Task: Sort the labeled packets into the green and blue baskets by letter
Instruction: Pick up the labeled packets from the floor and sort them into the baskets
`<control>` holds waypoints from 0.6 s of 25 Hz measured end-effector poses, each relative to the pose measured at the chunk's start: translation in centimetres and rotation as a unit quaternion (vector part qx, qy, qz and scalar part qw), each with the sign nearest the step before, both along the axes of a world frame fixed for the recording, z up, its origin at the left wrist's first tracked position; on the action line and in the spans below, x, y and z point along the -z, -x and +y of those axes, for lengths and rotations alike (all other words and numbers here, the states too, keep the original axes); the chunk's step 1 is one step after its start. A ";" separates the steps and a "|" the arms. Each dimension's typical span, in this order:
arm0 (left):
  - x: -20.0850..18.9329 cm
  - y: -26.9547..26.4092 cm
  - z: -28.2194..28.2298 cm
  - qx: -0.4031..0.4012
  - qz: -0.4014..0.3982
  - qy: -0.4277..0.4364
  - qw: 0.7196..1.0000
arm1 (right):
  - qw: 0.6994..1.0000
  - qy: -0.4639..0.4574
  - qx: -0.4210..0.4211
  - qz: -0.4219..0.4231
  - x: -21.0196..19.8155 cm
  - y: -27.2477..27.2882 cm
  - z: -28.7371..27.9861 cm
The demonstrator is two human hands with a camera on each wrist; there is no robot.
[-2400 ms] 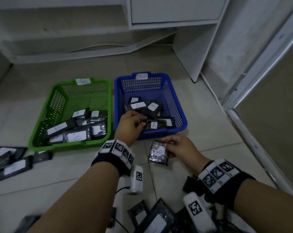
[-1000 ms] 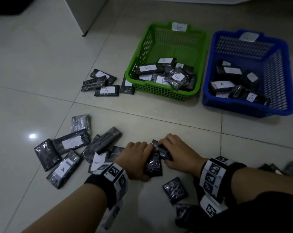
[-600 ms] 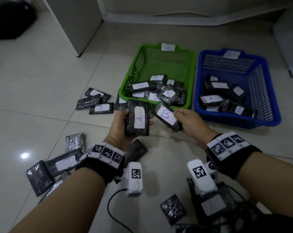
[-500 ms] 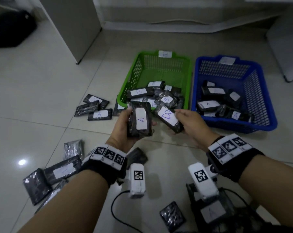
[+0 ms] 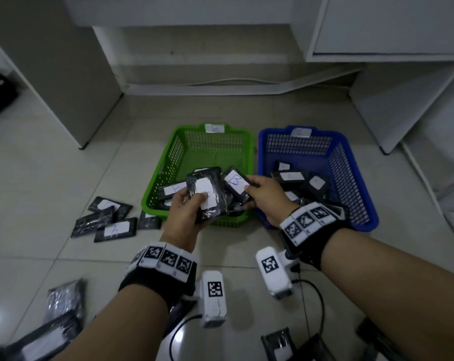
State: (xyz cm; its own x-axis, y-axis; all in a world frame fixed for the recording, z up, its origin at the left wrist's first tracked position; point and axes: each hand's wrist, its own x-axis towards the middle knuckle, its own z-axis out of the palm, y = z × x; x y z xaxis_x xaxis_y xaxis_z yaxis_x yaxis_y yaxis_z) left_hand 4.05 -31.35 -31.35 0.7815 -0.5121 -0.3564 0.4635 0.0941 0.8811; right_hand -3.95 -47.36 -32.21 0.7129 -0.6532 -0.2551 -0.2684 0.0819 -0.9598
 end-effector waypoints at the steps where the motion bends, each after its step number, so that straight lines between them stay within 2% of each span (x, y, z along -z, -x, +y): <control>1: -0.1 0.0 -0.6 -0.003 -0.001 0.004 1.000 | 1.000 -0.002 -0.006 0.000 0.2 -0.4 -0.1; 3: -0.4 0.0 -1.9 0.010 -0.008 0.009 1.000 | 1.000 -0.001 -0.007 0.003 0.2 -0.9 -0.4; 6: -0.5 0.4 -4.4 0.048 -0.019 0.011 0.999 | 0.998 0.053 -0.024 0.027 0.5 0.3 -1.5; 9: -0.2 1.7 -7.4 0.081 -0.053 -0.010 0.995 | 0.993 0.102 0.052 0.016 0.3 4.3 -3.0; 12: 0.5 3.8 -11.2 0.085 -0.086 -0.050 0.991 | 0.954 0.264 0.137 0.050 -0.3 10.1 -4.1; 15: 2.1 5.9 -15.3 0.117 -0.201 -0.112 0.966 | 0.925 0.354 0.115 0.080 0.4 14.4 -5.1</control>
